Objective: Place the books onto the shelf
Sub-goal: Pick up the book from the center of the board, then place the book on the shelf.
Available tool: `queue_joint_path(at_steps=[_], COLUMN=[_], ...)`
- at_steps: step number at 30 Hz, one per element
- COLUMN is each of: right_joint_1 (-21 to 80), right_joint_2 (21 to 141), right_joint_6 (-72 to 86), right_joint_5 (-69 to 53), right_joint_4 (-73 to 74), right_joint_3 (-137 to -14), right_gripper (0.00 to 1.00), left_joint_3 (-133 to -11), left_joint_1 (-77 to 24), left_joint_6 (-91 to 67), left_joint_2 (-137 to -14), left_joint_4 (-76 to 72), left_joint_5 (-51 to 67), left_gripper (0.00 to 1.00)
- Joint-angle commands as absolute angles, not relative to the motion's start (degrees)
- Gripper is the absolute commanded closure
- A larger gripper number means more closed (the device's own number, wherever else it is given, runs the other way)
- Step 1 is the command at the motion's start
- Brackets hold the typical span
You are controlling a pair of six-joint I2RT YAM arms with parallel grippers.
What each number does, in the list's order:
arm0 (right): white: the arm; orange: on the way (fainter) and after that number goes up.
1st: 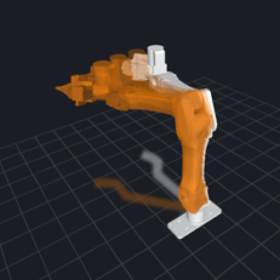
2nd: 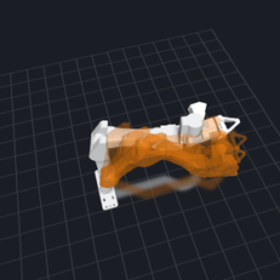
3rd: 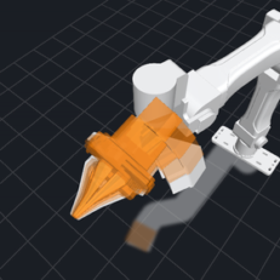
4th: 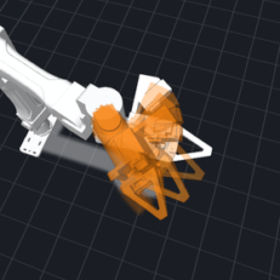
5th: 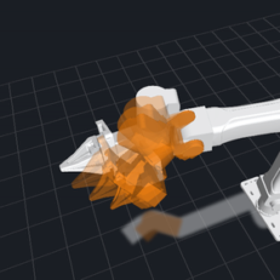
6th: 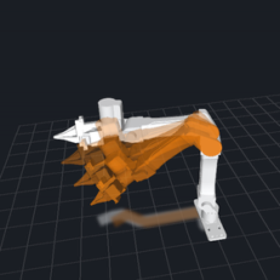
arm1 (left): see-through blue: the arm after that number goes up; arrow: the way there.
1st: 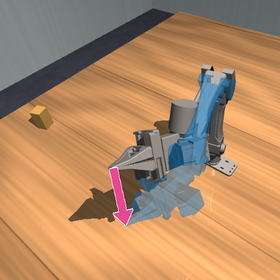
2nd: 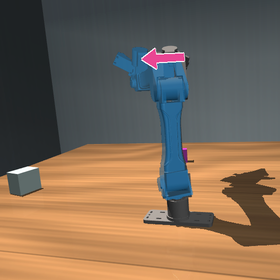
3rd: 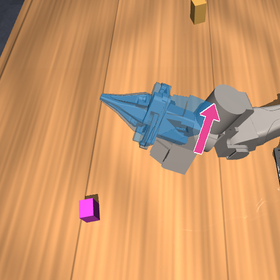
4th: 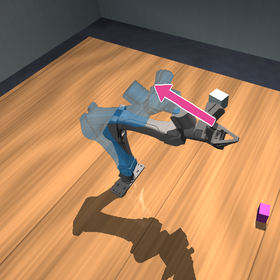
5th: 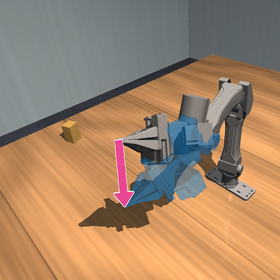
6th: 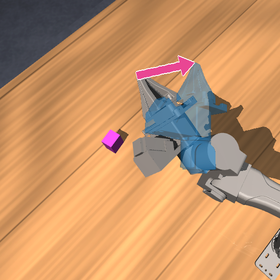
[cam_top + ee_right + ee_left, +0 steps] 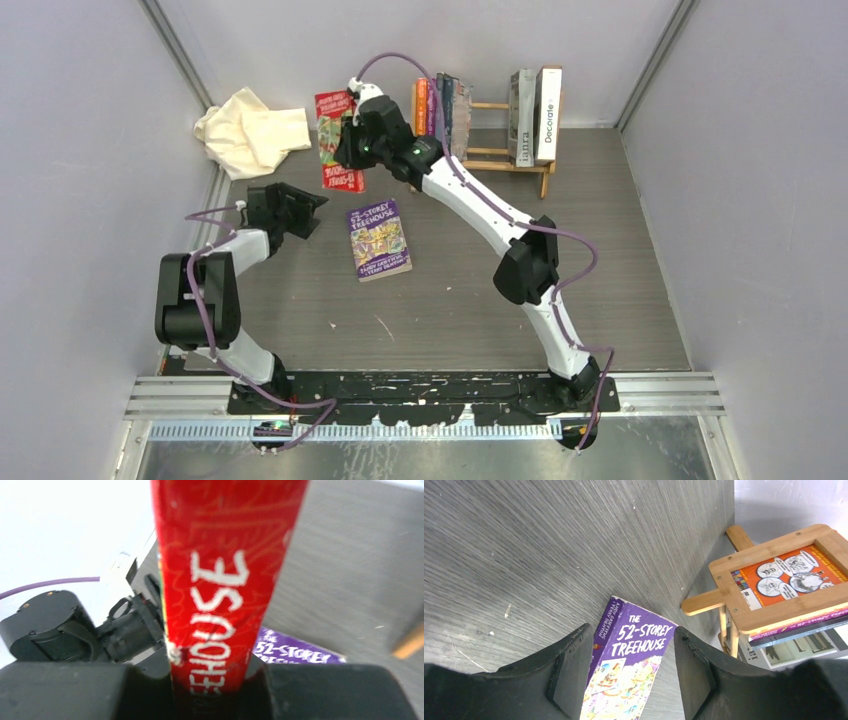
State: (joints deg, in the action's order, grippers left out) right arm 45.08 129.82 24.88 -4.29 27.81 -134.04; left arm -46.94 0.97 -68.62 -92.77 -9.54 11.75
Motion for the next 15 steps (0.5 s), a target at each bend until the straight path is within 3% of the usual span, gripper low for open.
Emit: queue_joint_path(at_steps=[1, 7, 15], right_joint_1=[43.89, 41.21, 36.64], right_joint_2=[122.84, 115.06, 108.03], right_joint_6=[15.44, 9.23, 3.83], right_joint_5=[7.74, 21.67, 30.99], right_joint_4=[28.46, 21.84, 17.01], right_joint_3=[-138.32, -130.13, -122.32], right_gripper=[0.99, 0.99, 0.99], left_joint_3=[-49.02, -48.96, -47.46], left_joint_1=[1.04, 1.32, 1.31], left_joint_6=[-70.43, -70.64, -72.5], left_joint_2=[-88.76, -86.15, -85.98], left_joint_4=[-7.62, -6.68, -8.72], left_joint_5=[10.42, 9.27, 10.0], left_gripper=[0.39, 0.4, 0.4])
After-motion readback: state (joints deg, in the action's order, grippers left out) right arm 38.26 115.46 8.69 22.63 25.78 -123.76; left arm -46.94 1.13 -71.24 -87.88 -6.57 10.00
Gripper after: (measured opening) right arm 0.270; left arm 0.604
